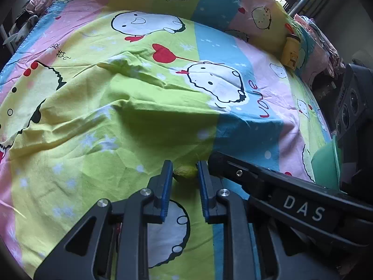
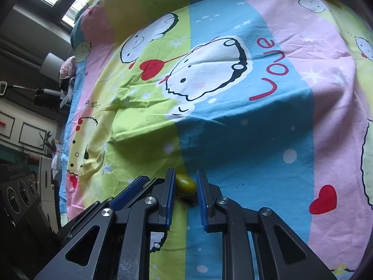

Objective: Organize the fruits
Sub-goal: 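Close the right gripper on a green fruit while the left gripper grasps the last one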

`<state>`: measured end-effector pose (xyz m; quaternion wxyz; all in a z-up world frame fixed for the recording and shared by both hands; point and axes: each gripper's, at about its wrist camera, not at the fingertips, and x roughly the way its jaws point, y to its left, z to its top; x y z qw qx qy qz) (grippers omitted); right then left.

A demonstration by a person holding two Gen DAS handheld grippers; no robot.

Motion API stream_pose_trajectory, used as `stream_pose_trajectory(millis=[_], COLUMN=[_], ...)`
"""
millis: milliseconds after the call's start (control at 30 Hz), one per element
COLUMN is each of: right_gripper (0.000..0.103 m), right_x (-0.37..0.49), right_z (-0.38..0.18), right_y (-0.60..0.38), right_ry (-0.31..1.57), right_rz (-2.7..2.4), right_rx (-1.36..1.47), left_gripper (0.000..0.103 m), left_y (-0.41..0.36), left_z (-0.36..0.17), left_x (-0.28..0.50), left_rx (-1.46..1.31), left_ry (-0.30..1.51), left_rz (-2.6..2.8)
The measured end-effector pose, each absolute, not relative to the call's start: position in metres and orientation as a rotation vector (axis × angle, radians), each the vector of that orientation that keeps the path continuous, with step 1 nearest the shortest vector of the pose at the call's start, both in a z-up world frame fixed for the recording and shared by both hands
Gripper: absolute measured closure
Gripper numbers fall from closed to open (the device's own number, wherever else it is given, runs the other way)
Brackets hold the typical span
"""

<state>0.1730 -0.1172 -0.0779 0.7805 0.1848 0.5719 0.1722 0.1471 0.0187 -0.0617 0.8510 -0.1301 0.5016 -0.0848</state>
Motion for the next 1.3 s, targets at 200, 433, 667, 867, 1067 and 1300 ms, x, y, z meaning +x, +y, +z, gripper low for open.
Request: stream_pose_trajectory(millis=[200,433,667,867,1067,1300], right_gripper=[0.083,0.083,0.083,0.083,0.083,0.083], right_x=[0.173,0.175,0.17,0.158,0.131,0.11], right_z=[-0.078,-0.086,-0.082,-0.059,-0.023,0.001], right_y=[-0.118,-0.114,-0.11,-0.131,-0.16,-0.201], right_ry=[1.236,1.269,1.251,1.18,1.069,0.977], right_rz=[0.376,0.415,0.373,0.334,0.305,0.243], right_rx=[0.402,0.444,0.406,0.416,0.426,0.458], left_gripper=[0.082,0.082,0.084,0.092,0.091,0.091], left_y=[0.018,0.021,0.018,0.006,-0.009,-0.005], left_z=[-0.061,-0.059,-0.056,-0.034,-0.017,-0.031], left_x=[0.146,0.142,0.139,0.128,0.114,0.123], left_rx=[-0.273,-0.236,-0.199,-0.179,-0.154,-0.134], left_ry=[1.062,1.073,1.075,1.01,0.957,1.007], left_rz=[-0.179,-0.133,-0.116,-0.131,-0.179,-0.152])
